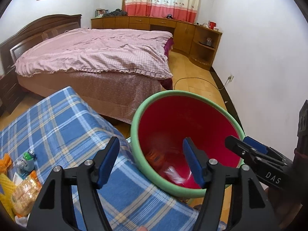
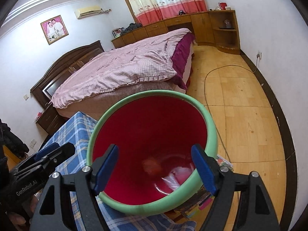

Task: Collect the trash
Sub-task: 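Open left tool dropping orange box while right tool drops white bag into bucket, then move both open tools back over the table toward remaining trash, then grasp yellow foam net with left tool while right tool grasps packaged bread, then lift foam net and bread bag and carry both over the red bucket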

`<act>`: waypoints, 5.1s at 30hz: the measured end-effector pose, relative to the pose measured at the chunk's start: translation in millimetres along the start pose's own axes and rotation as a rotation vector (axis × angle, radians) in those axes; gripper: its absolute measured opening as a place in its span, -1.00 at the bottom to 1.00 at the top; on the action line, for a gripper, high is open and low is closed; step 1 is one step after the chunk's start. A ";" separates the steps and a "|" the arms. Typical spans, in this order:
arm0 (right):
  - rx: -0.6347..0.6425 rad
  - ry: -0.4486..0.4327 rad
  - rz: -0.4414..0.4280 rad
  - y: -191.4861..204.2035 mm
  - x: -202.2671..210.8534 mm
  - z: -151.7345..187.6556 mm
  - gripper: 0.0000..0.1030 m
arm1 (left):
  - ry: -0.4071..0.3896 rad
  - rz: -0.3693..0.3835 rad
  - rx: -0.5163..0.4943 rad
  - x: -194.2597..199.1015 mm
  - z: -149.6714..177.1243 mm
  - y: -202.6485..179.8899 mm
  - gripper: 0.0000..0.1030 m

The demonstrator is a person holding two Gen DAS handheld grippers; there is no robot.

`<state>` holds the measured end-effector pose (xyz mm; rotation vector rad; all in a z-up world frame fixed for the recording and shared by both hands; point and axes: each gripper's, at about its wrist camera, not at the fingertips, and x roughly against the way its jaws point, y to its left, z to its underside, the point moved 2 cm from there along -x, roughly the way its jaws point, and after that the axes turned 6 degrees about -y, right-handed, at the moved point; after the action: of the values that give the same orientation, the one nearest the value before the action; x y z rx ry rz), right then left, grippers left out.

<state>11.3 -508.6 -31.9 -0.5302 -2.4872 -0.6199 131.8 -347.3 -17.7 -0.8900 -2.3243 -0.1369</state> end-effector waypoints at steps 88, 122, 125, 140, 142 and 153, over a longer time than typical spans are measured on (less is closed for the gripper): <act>0.343 0.421 -0.484 334.3 -64.2 144.3 0.15 | -0.024 -0.374 0.487 180.7 131.7 257.2 -0.75; 0.380 0.089 -0.521 287.7 61.7 95.8 -0.18 | -0.207 -0.356 0.420 242.8 106.3 219.8 -0.77; 0.372 0.063 -0.514 279.2 73.6 90.5 -0.18 | -0.226 -0.345 0.401 249.4 103.4 210.0 -0.77; 0.329 -0.078 -0.456 230.0 134.4 65.1 -0.18 | -0.285 -0.283 0.260 259.3 69.0 146.6 -0.77; 0.319 -0.095 -0.438 219.8 139.5 61.4 -0.18 | -0.288 -0.271 0.243 257.3 62.9 138.5 -0.77; 0.238 -0.141 -0.326 151.1 137.8 38.1 -0.18 | -0.262 -0.175 0.130 211.4 28.2 82.4 -0.77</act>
<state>-40.0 -331.9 65.1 -0.0797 -2.7593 -0.4064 48.9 -156.1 76.3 -0.6731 -2.6194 0.0612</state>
